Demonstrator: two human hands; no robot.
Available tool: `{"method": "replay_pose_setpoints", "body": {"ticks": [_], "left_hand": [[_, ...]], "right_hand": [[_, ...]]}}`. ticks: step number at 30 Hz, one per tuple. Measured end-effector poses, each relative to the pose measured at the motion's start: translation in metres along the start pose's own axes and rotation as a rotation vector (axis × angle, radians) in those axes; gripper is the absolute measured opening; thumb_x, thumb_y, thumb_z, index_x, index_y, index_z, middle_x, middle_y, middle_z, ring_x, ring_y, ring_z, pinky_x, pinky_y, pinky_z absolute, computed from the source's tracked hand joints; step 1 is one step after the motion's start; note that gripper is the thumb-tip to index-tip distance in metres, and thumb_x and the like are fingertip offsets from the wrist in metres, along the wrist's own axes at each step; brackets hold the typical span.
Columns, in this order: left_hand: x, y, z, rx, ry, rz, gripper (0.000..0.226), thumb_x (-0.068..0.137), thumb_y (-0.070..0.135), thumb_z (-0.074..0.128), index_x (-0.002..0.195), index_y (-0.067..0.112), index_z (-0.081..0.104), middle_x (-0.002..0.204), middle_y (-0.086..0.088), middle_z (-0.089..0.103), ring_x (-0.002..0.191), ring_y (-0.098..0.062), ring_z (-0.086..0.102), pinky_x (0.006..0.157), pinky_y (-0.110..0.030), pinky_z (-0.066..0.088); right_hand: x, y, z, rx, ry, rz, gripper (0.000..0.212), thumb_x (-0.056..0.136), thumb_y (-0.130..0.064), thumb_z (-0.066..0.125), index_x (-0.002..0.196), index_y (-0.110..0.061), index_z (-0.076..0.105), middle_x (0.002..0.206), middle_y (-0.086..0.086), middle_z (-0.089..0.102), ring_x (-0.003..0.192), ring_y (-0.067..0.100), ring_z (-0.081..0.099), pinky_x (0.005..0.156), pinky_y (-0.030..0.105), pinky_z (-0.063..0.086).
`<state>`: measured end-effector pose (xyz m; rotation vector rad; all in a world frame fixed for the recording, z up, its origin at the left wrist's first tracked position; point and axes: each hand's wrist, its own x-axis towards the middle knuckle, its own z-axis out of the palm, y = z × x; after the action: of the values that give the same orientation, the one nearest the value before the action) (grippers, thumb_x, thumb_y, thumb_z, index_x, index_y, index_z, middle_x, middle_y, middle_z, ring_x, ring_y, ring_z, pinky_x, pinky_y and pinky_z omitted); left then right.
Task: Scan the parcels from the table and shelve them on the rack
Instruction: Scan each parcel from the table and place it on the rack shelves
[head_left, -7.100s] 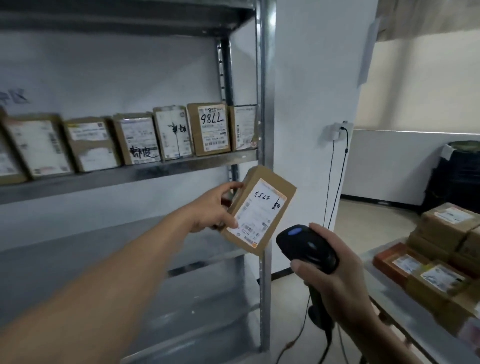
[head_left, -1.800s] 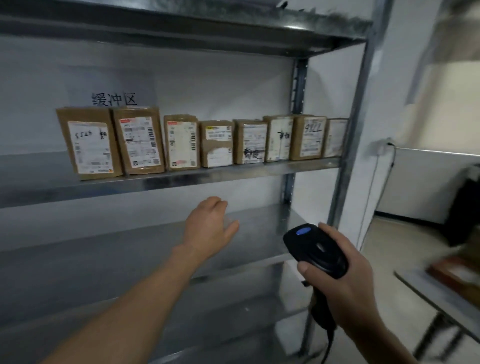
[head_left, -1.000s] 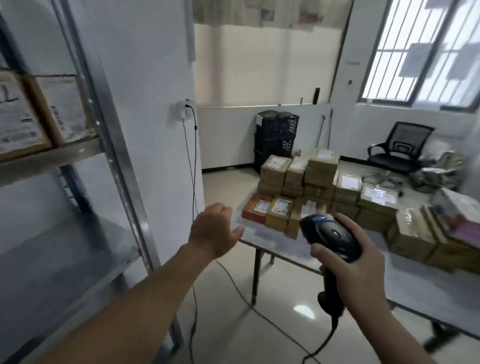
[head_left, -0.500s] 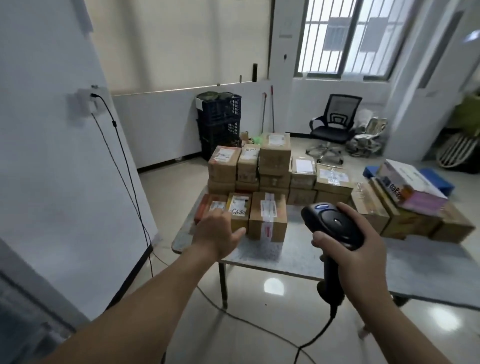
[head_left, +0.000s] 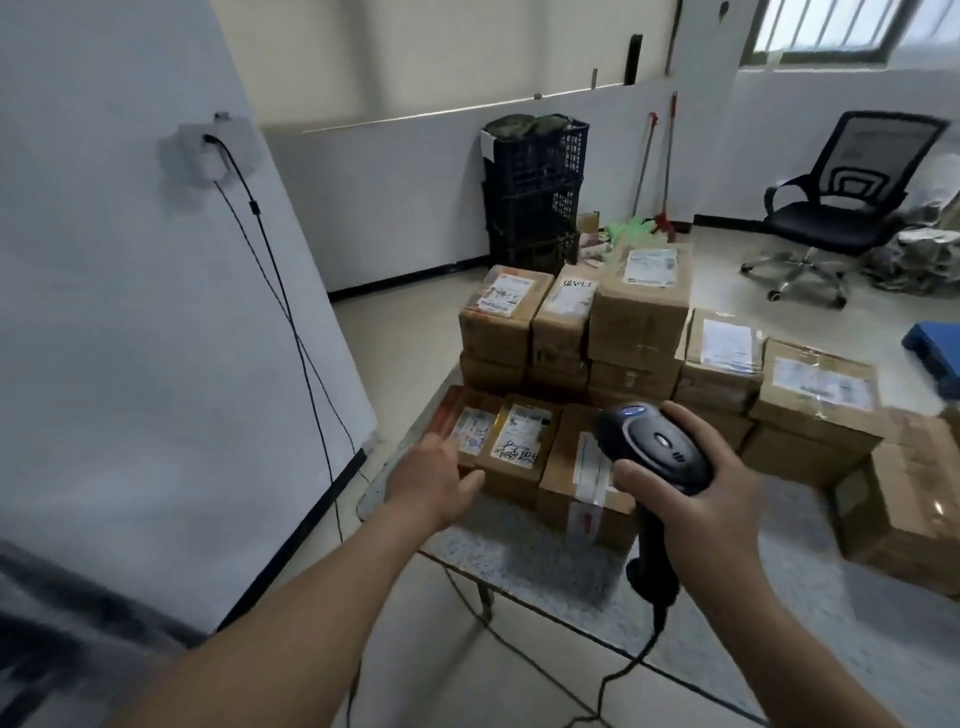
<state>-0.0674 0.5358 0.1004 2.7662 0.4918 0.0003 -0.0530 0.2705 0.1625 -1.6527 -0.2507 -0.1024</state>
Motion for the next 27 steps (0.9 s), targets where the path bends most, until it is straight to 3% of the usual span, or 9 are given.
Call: {"method": "replay_pose_setpoints", "body": {"ticks": [5,10,15,18,20,23,27], "left_hand": [[0.031,-0.017,-0.002,0.002,-0.01,-0.13,0.047,0.094,0.05,0.057,0.132,0.022,0.058,0.123,-0.002,0.059,0.105,-0.021,0.058,0.082,-0.031,0.05],[0.068,-0.046,0.009,-0.052,-0.046,-0.247,0.047,0.092,0.05,0.06,0.127,0.019,0.061,0.116,-0.006,0.058,0.099,-0.023,0.058,0.075,-0.03,0.042],[0.108,-0.072,0.035,-0.121,-0.105,-0.306,0.046,0.087,0.055,0.068,0.115,0.019,0.065,0.103,0.0,0.061,0.086,-0.018,0.059,0.067,-0.029,0.046],[0.134,-0.088,0.054,-0.18,-0.182,-0.347,0.044,0.087,0.054,0.07,0.114,0.02,0.065,0.099,0.0,0.064,0.079,-0.017,0.059,0.058,-0.026,0.041],[0.151,-0.099,0.064,-0.212,-0.22,-0.371,0.045,0.088,0.053,0.07,0.113,0.016,0.066,0.097,-0.001,0.063,0.078,-0.017,0.058,0.062,-0.027,0.042],[0.174,-0.113,0.078,-0.248,-0.274,-0.399,0.044,0.088,0.053,0.07,0.107,0.014,0.067,0.092,-0.001,0.061,0.077,-0.018,0.058,0.065,-0.029,0.044],[0.192,-0.124,0.095,-0.34,-0.331,-0.429,0.041,0.087,0.053,0.071,0.101,0.015,0.07,0.093,-0.002,0.067,0.075,-0.017,0.061,0.064,-0.029,0.045]], "right_hand": [[0.054,0.016,0.034,0.044,-0.14,0.034,0.085,0.058,-0.033,0.088,0.137,-0.023,0.057,0.117,-0.012,0.066,0.098,-0.005,0.067,0.075,0.013,0.055],[0.076,0.036,0.066,0.01,-0.172,0.087,0.091,0.05,-0.057,0.081,0.135,-0.035,0.057,0.119,-0.011,0.069,0.103,0.005,0.069,0.086,0.031,0.06],[0.083,0.057,0.093,-0.01,-0.176,0.153,0.084,0.054,-0.043,0.088,0.132,-0.034,0.058,0.116,-0.01,0.069,0.103,0.005,0.07,0.088,0.035,0.061],[0.085,0.07,0.109,-0.022,-0.142,0.192,0.082,0.051,-0.045,0.088,0.127,-0.036,0.061,0.114,-0.01,0.07,0.1,0.006,0.072,0.083,0.03,0.062],[0.086,0.076,0.12,-0.046,-0.118,0.199,0.081,0.049,-0.049,0.085,0.125,-0.037,0.06,0.114,-0.013,0.07,0.097,0.001,0.071,0.076,0.018,0.059],[0.086,0.083,0.134,-0.083,-0.086,0.207,0.074,0.056,-0.034,0.084,0.125,-0.032,0.058,0.11,-0.017,0.066,0.092,-0.013,0.066,0.068,0.004,0.05],[0.08,0.096,0.149,-0.092,-0.027,0.246,0.083,0.049,-0.051,0.08,0.126,-0.032,0.059,0.107,-0.019,0.067,0.092,-0.009,0.068,0.07,0.006,0.051]]}}
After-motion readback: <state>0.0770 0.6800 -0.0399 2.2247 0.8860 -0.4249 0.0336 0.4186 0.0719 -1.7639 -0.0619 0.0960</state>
